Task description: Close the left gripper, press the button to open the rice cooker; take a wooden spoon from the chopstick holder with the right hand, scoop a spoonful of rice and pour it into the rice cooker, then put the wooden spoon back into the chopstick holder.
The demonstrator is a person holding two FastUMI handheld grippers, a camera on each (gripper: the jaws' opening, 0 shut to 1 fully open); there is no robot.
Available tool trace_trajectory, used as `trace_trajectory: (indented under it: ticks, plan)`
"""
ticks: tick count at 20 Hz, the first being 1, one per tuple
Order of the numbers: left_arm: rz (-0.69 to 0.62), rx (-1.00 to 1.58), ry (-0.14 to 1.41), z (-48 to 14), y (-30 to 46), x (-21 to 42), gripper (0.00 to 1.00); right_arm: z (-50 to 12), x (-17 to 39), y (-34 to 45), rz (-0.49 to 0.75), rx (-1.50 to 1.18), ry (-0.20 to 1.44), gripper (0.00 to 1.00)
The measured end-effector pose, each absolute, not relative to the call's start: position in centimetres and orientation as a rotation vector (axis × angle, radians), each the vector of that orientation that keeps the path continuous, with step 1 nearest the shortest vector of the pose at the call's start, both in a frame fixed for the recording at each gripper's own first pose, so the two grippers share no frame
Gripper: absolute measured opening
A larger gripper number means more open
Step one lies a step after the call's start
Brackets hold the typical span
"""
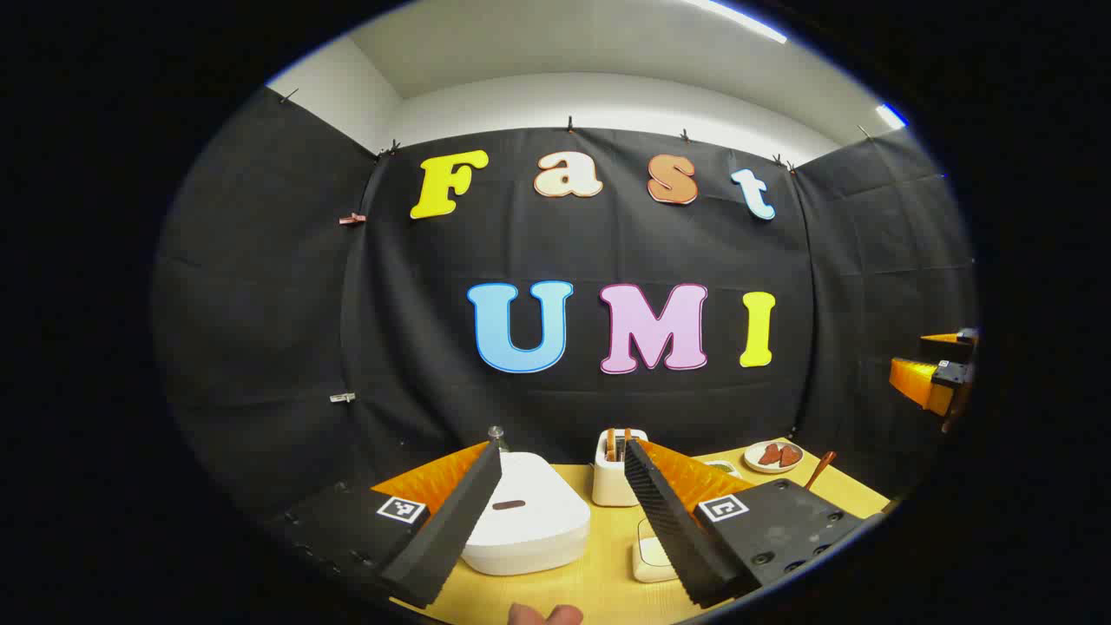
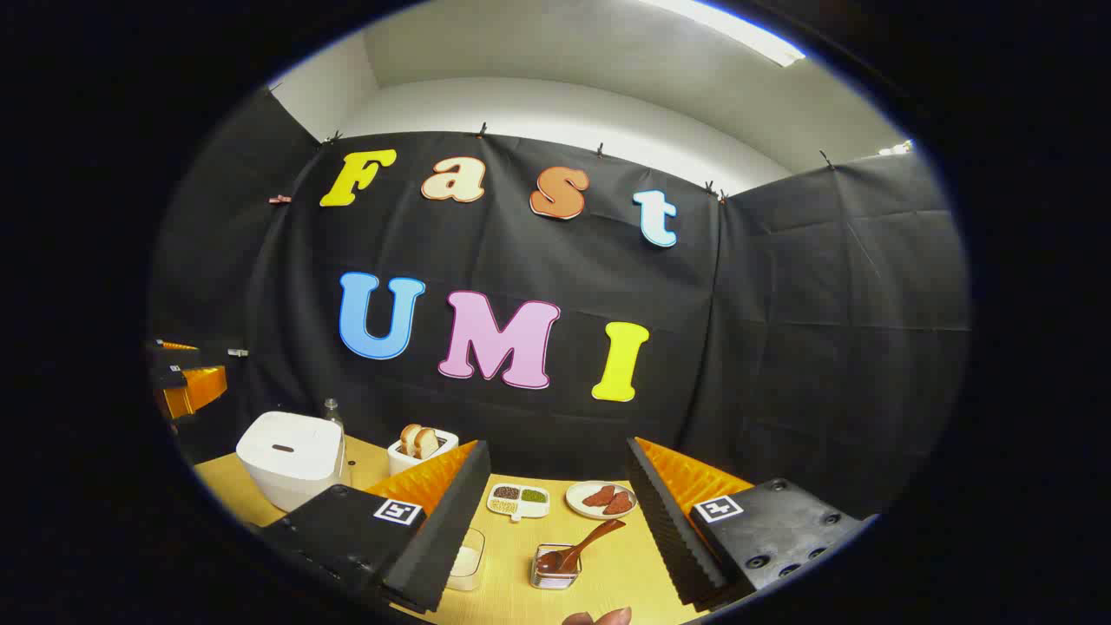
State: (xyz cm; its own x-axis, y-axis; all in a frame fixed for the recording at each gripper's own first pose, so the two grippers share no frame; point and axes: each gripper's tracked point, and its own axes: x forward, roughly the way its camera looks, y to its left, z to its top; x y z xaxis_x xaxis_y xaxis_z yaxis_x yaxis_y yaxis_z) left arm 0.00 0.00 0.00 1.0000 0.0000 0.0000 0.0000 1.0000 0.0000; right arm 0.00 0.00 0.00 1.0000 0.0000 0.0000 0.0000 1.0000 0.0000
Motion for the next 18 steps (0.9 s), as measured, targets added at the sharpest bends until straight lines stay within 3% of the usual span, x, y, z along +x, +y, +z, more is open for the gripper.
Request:
trace_trajectory:
  ticks: [14, 17, 18]
  plan:
    - [-0.019, -0.023, -0.02, 0.3, 1.0, 0.3, 0.96, 0.2, -0.9, -0.8, -0.033, -0.007, -0.004, 0.98]
    - [-0.076, -0.068, 0.001, -0.5, 0.6, 1.0, 0.81, 0.1, -1.3, -0.7, -0.036, -0.015, 0.001, 0.98]
    - [-0.096, -0.087, 0.024, -1.1, 0.6, 1.2, 0.62, 0.1, -1.3, -0.6, -0.038, -0.02, 0.0, 0.98]
